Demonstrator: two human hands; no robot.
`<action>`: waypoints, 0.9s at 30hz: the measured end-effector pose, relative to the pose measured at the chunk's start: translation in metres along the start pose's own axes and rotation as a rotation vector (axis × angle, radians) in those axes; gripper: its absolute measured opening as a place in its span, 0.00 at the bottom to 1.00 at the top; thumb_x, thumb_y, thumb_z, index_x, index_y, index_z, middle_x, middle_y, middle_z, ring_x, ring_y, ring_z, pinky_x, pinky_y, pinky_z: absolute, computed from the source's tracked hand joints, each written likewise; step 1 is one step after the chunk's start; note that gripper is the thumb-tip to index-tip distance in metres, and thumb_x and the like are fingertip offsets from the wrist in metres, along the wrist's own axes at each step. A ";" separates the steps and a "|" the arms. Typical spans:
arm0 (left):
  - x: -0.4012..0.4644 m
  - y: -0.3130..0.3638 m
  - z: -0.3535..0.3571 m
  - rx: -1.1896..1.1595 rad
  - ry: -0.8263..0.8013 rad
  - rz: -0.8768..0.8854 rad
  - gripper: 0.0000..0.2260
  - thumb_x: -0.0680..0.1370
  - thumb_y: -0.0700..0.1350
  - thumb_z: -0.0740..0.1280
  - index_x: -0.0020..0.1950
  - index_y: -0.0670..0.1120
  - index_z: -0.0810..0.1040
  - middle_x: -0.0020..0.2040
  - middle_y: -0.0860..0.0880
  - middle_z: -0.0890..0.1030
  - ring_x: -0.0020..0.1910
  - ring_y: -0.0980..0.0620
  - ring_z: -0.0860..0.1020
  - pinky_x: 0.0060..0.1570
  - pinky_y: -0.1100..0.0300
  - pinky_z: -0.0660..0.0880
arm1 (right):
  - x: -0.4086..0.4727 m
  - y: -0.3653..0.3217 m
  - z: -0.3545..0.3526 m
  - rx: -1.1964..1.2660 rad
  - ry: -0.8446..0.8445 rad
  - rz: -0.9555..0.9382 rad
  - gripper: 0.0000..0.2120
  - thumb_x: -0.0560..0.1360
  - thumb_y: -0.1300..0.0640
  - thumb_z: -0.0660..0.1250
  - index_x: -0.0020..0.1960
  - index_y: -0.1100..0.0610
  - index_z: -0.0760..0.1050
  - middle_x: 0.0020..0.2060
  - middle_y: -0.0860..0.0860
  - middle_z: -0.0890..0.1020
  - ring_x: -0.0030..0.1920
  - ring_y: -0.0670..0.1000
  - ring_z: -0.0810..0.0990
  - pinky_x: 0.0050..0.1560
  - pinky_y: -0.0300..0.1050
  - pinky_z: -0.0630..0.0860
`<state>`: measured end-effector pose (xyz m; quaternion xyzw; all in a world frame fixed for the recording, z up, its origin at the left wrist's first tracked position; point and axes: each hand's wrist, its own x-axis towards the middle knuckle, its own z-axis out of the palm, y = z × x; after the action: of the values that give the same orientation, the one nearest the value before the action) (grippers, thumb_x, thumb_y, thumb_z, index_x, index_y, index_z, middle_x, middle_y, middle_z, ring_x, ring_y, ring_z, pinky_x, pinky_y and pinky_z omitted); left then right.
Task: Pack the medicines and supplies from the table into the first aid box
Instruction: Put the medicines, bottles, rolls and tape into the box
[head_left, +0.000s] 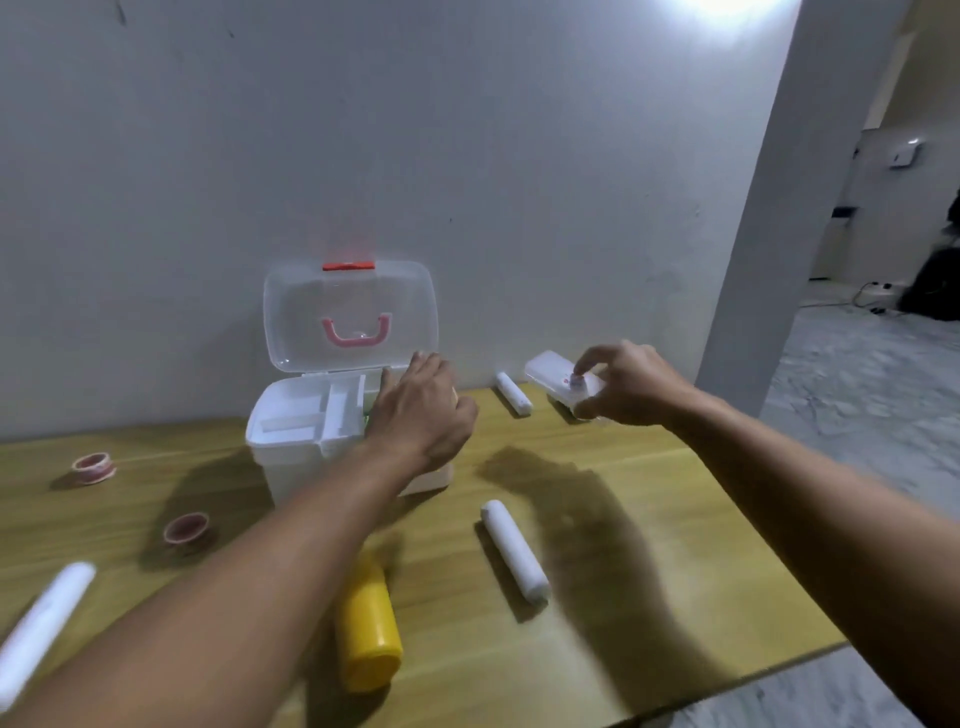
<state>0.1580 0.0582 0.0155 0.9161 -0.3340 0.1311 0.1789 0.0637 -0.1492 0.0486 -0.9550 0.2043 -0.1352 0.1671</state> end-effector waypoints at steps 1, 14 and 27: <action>0.000 -0.011 -0.007 -0.014 0.012 -0.031 0.19 0.78 0.49 0.53 0.63 0.41 0.71 0.70 0.43 0.71 0.72 0.43 0.65 0.70 0.44 0.60 | 0.002 -0.015 -0.003 0.001 -0.001 -0.061 0.20 0.65 0.56 0.78 0.55 0.49 0.80 0.56 0.56 0.81 0.53 0.56 0.80 0.52 0.54 0.80; -0.014 -0.119 -0.032 0.052 -0.082 -0.318 0.23 0.80 0.52 0.50 0.65 0.39 0.72 0.71 0.42 0.69 0.72 0.44 0.64 0.69 0.47 0.60 | 0.037 -0.156 0.048 -0.371 -0.171 -0.522 0.13 0.73 0.61 0.70 0.57 0.59 0.80 0.52 0.57 0.82 0.50 0.58 0.80 0.50 0.50 0.79; -0.013 -0.125 -0.023 0.151 -0.156 -0.300 0.28 0.80 0.55 0.51 0.75 0.42 0.62 0.79 0.45 0.57 0.78 0.48 0.54 0.75 0.49 0.48 | 0.062 -0.156 0.096 -0.087 -0.182 -0.380 0.23 0.63 0.52 0.80 0.53 0.63 0.80 0.48 0.55 0.82 0.46 0.54 0.79 0.45 0.44 0.79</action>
<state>0.2279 0.1640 0.0018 0.9738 -0.1958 0.0565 0.1006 0.2031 -0.0165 0.0311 -0.9909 0.0104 -0.0686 0.1150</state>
